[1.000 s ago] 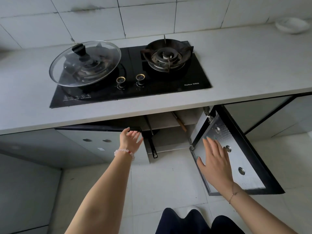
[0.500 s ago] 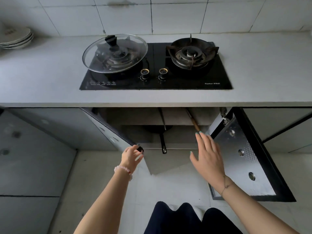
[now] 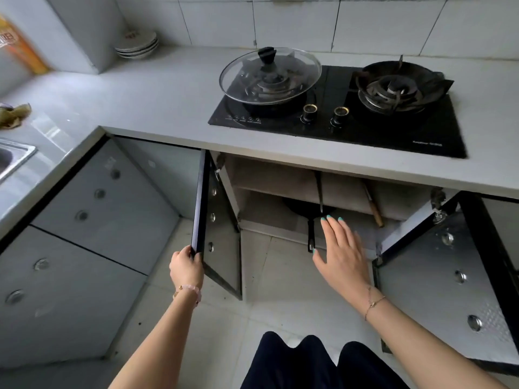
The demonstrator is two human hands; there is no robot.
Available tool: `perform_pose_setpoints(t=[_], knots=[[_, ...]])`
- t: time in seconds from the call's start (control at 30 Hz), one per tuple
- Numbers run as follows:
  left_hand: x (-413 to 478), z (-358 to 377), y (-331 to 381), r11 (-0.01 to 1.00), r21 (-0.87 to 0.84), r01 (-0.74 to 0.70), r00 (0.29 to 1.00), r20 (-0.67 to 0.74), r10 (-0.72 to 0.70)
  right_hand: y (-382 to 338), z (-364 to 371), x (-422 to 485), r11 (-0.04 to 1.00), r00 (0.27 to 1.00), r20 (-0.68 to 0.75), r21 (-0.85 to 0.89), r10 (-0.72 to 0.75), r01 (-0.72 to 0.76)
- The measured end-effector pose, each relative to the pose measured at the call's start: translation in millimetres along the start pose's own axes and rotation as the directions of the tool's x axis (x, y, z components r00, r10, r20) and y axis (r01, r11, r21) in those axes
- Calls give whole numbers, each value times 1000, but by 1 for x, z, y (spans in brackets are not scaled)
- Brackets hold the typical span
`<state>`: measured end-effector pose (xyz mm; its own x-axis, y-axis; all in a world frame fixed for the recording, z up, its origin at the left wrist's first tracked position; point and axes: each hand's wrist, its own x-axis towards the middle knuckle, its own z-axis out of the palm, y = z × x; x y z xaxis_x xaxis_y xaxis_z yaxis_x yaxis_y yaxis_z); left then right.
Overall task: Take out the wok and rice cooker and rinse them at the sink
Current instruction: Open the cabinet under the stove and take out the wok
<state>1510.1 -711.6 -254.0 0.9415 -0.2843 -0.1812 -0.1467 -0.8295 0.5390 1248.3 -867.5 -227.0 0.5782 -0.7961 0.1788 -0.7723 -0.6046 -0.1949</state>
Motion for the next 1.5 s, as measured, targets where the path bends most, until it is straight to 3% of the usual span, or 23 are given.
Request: perform_pose_setpoints(t=[0.2, 0.33, 0.4, 0.5, 0.7, 1.03, 1.27, 1.5], knots=[[19, -26, -17, 978, 210, -6, 999, -33, 13, -13, -2, 5, 999, 999, -13, -13, -47, 47], [31, -30, -24, 898, 425, -110, 988, -54, 147, -10, -4, 8, 1000, 1000, -18, -12, -26, 26], [31, -24, -20, 835, 481, -269, 940, -56, 335, -5, -3, 8, 1000, 1000, -10, -17, -3, 3], [19, -10, -3, 675, 522, -521, 799, 18, 602, 5, 0, 6, 1000, 1000, -1, -19, 25, -25], [-26, 14, 46, 518, 488, -702, 663, 184, 726, 22, 4, 3, 997, 997, -28, -16, 75, -75], [-34, 73, 72, 483, 404, -777, 598, 234, 766, 76, 33, 13, 985, 988, 5, -84, 153, -152], [-40, 141, 89, 514, 361, -778, 607, 225, 762, 117, 88, 29, 989, 987, 77, -52, 139, -136], [-40, 258, 97, 557, 318, -767, 638, 290, 713, 169, 187, 33, 992, 984, 123, -16, 130, -129]])
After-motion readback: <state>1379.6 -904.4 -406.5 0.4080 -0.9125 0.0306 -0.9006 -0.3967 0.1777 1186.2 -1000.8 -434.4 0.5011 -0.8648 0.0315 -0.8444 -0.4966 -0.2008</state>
